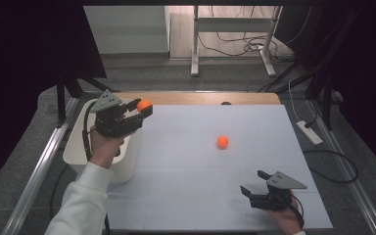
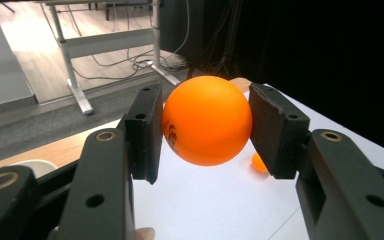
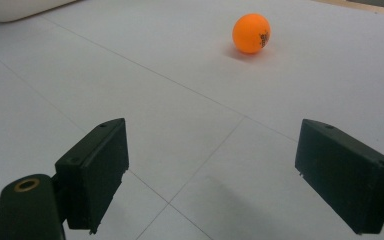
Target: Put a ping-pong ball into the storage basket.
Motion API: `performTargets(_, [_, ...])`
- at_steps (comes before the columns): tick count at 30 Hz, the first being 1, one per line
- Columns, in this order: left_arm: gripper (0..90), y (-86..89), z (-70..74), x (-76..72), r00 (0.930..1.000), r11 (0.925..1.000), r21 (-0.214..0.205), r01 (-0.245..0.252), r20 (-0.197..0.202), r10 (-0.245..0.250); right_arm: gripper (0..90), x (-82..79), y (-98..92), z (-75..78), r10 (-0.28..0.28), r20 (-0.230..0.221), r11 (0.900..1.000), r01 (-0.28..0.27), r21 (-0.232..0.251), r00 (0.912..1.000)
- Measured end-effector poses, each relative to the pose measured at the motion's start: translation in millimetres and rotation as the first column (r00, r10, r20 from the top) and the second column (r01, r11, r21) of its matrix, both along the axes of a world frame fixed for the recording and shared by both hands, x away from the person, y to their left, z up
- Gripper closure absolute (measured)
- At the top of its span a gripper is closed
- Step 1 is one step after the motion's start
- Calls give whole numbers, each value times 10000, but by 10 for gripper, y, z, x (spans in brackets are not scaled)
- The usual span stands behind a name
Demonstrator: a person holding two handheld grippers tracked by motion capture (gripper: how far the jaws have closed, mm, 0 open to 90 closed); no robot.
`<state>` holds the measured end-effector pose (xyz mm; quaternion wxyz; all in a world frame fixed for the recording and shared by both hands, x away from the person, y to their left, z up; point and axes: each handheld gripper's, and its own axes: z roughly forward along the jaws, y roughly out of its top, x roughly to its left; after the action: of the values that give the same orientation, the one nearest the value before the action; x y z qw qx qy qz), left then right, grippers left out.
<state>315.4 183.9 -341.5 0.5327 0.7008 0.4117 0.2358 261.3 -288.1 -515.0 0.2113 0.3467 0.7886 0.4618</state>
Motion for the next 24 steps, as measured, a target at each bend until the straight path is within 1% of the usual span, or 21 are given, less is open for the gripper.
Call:
performTargets(2, [505,18,-1,1,10000,10000,30,-57,-3,57,136,0,1,-1,17,11,10000,-17,-19,10000])
performTargets(5, [505,43,3,0,10000,9999,-33,-95,16,95,136,-6,8,3,55,20,10000,-55,12,10000])
performTargets(13, [505,124,-13,34,9991,9991,-4,-414,8,414,136,-6,5,2,44,14,10000,-44,15,10000])
performTargets(20, [505,179,-35,68,9977,9974,262,-676,-19,677,136,-6,8,-1,62,17,10000,-62,-43,10000])
performTargets(21, [505,179,-35,68,9977,9974,262,-676,-19,677,136,-6,8,-1,62,17,10000,-62,-43,10000])
performTargets(24, [505,237,-41,83,9957,9956,144,-931,1,931,136,-5,8,-3,63,16,10000,-63,-50,10000])
